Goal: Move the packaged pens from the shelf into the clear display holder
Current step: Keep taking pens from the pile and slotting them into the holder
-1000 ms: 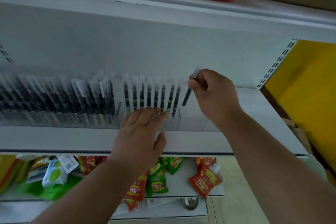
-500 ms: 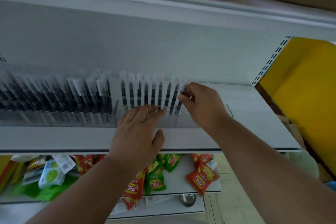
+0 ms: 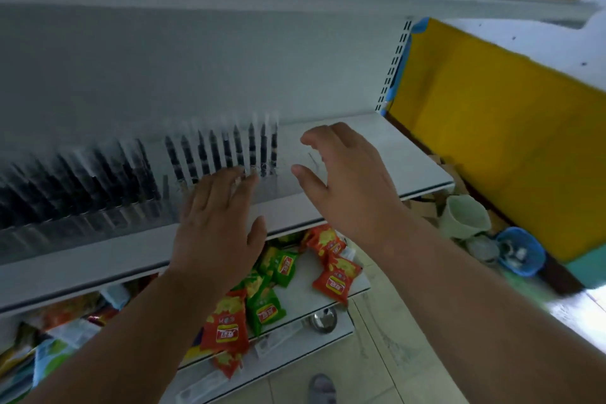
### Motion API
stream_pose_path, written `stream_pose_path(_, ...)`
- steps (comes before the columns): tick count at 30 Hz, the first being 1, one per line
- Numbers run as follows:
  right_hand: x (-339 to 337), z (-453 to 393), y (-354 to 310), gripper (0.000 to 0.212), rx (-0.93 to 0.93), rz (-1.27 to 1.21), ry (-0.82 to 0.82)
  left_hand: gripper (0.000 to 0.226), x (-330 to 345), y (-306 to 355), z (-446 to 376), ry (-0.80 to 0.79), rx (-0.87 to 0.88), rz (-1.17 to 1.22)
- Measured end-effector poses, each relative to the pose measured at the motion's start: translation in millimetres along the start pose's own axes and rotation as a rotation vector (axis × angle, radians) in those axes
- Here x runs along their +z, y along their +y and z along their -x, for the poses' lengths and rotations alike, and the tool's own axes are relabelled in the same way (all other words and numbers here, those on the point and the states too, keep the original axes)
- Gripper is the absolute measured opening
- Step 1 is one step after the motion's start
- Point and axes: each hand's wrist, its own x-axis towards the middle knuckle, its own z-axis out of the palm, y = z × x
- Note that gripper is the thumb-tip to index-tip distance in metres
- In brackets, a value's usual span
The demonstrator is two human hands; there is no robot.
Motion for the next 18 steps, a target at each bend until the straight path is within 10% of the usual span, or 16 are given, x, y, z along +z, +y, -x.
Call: stream_pose_path(18,14,20,-144,0.042,-0.407,-0.223,-0.260,0.038,-82,-47,188,0.127,-0.540,-0.237)
